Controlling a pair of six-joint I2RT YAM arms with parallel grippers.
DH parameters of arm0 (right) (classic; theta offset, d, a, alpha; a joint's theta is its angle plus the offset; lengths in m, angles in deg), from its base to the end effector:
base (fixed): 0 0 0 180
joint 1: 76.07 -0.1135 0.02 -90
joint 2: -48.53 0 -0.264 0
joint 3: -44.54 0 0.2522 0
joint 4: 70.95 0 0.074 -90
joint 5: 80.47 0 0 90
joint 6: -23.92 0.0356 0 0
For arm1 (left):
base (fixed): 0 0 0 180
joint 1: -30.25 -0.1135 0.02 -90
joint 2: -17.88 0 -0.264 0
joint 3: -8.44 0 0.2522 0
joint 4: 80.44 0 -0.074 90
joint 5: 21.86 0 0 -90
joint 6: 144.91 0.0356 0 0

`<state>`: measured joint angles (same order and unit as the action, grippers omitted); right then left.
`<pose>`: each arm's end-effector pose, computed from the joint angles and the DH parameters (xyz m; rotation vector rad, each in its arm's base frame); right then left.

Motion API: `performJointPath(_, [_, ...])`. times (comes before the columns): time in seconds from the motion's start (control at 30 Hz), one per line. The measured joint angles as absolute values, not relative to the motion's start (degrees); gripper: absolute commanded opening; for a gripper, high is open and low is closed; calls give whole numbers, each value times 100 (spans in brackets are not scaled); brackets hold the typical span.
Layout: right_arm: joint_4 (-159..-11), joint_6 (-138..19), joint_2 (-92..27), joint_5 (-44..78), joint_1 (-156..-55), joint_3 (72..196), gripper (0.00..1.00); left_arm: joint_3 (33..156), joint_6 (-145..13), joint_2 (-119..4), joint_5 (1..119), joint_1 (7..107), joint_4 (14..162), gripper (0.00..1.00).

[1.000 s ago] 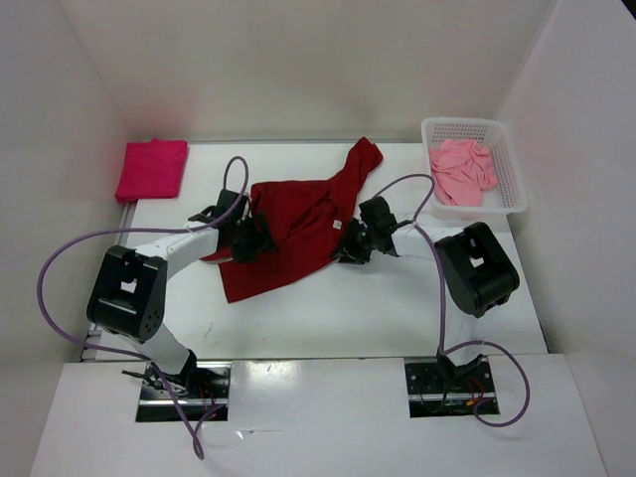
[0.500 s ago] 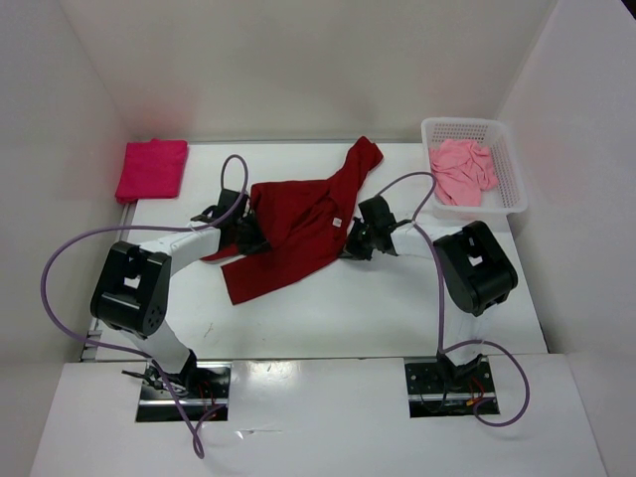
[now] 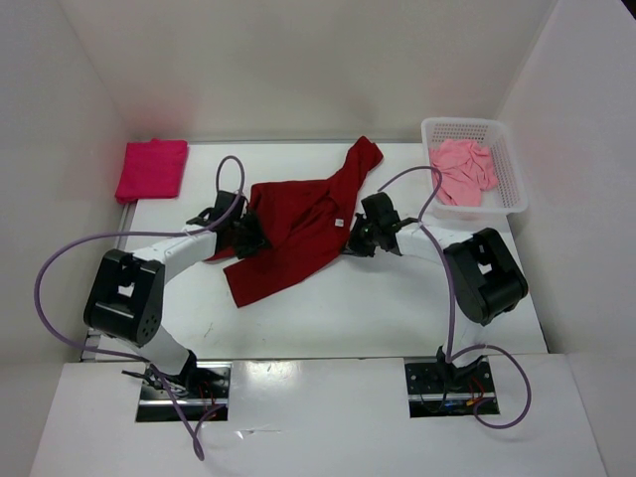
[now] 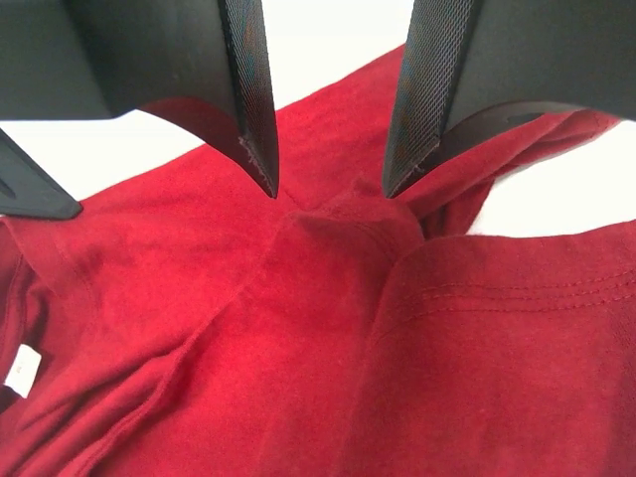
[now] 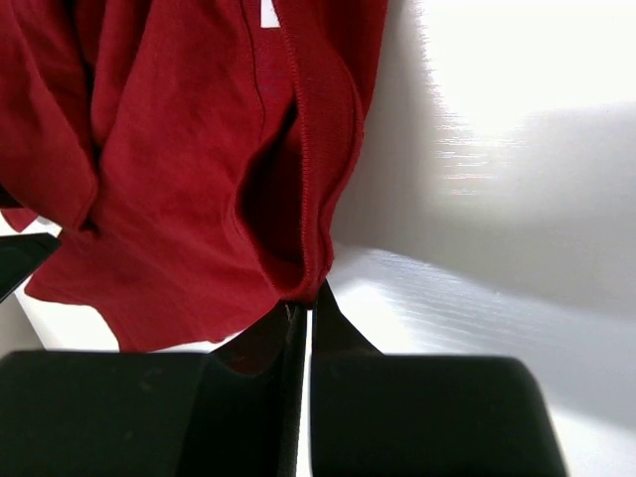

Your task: Fold and stack the t-shirts

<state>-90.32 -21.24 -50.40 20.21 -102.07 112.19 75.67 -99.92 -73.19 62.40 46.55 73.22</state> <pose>0.3078 0.1574 0.1591 0.3385 2.5689 0.7339 0.3116 -0.0948 0.1915 -0.5833 2.4648 -0.5769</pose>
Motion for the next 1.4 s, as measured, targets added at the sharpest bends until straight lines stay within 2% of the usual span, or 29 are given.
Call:
performJointPath(0.23, [-9054,-2190,-5040,2028,-10207,11219,1,7395,-10023,-7566,6229,4653,7412,44])
performJointPath(0.33, [-9058,-2207,-5040,2028,-10207,11219,1,7395,-10025,-7760,6214,4657,7412,44])
performJointPath(0.47, [-9074,-2207,-5038,2045,-10207,11219,1,7395,-10062,-7767,6192,4657,7484,37])
performJointPath(0.5, [-9078,-2207,-5036,2047,-10207,11219,1,7395,-10079,-7767,6192,4657,7499,32])
performJointPath(0.57, [-9080,-2207,-5023,2058,-10207,11212,1,7395,-10165,-7767,6192,4657,7550,28])
performJointPath(0.7, [-9082,-2209,-4926,2067,-10207,11090,1,7397,-10213,-7767,6192,4657,7622,8])
performJointPath(0.8, [-9091,-2209,-4841,2060,-10207,10959,1,7427,-10267,-7767,6185,4657,7650,0])
performJointPath(1.03, [-9356,-2225,-4561,2012,-9971,10699,1,8142,-10307,-7594,5912,4279,7416,0])
performJointPath(1.27, [-9810,-2410,-4393,1988,-8889,10777,1,10066,-10130,-7828,5901,3002,7353,0])
performJointPath(1.33, [-9928,-2474,-4395,1925,-8642,10900,1,10896,-10020,-8331,5934,2832,7292,6])
performJointPath(1.4, [-10077,-2539,-4450,1802,-8509,11129,1,11724,-9926,-8986,5965,2784,7331,26])
